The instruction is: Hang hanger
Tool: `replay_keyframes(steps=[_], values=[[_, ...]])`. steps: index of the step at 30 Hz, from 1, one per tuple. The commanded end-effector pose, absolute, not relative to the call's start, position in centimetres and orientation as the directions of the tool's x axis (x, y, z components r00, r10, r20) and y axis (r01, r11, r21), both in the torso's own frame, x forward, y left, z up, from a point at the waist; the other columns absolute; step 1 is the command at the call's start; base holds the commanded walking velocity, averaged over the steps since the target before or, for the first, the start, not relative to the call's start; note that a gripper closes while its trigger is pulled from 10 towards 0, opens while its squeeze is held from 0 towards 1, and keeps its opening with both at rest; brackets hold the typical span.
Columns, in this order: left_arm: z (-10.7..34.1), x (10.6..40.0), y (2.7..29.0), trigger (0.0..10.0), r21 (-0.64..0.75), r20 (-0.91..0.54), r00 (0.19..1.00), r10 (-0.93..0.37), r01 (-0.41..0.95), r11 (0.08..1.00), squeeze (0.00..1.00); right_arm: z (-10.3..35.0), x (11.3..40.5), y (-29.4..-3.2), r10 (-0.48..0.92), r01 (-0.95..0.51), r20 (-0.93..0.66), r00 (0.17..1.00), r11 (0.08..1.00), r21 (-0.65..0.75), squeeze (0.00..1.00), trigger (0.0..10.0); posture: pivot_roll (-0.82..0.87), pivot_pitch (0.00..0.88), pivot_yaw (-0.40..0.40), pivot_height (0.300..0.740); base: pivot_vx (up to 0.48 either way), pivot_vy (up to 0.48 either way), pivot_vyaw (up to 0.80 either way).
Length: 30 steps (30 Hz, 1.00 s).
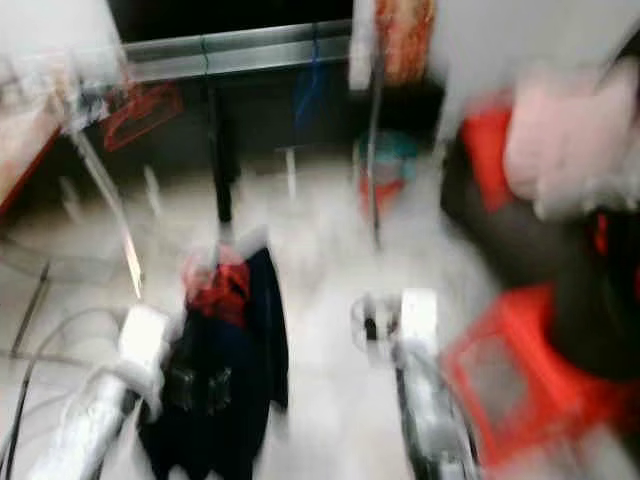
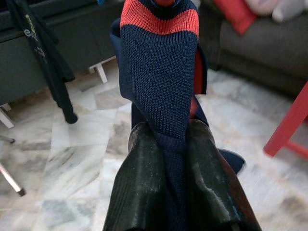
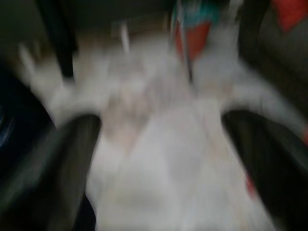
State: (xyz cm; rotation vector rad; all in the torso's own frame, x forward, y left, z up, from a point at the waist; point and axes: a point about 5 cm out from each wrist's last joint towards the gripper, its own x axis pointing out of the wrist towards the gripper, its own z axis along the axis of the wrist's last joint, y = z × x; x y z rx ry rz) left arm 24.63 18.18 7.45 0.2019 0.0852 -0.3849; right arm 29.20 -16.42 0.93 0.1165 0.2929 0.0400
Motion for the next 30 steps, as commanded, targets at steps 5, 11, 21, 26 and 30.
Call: replay_keyframes(steps=[5,11,21,26,30], values=[[11.9,26.6,17.4,10.0,0.172,0.007,0.911,-0.412,0.405,0.898,0.0,2.0,29.8,-15.0,0.169,-0.142,-0.223,0.96,0.981,0.134,0.0,10.0,-0.02,0.015,0.017,0.74,0.0,0.0,0.0],[14.7,27.5,15.6,10.0,0.142,0.067,0.873,-0.483,0.471,0.871,0.0,3.9,29.9,-14.2,0.354,-0.345,-0.116,0.928,0.934,0.093,0.0,10.0,-0.02,0.004,0.018,0.74,0.0,0.0,0.0],[16.6,27.2,13.1,10.0,0.158,0.005,0.747,-0.665,0.656,0.738,0.0,6.3,29.7,-12.6,0.574,-0.573,-0.041,0.818,0.818,0.038,0.0,10.0,-0.02,0.01,0.022,0.74,0.0,0.0,0.0],[17.4,26.8,12.1,10.0,0.128,-0.001,0.693,-0.721,0.715,0.687,0.0,6.5,29.9,-12.9,0.553,-0.552,-0.04,0.832,0.833,0.038,0.0,10.0,-0.01,0.015,0.019,0.74,0.0,0.0,0.0],[17.7,26.2,11.5,10.0,0.115,-0.017,0.653,-0.757,0.753,0.647,0.0,6.8,30.3,-13.2,0.533,-0.532,-0.041,0.845,0.846,0.036,0.0,10.0,-0.01,0.021,0.012,0.74,0.0,0.0,0.0]])
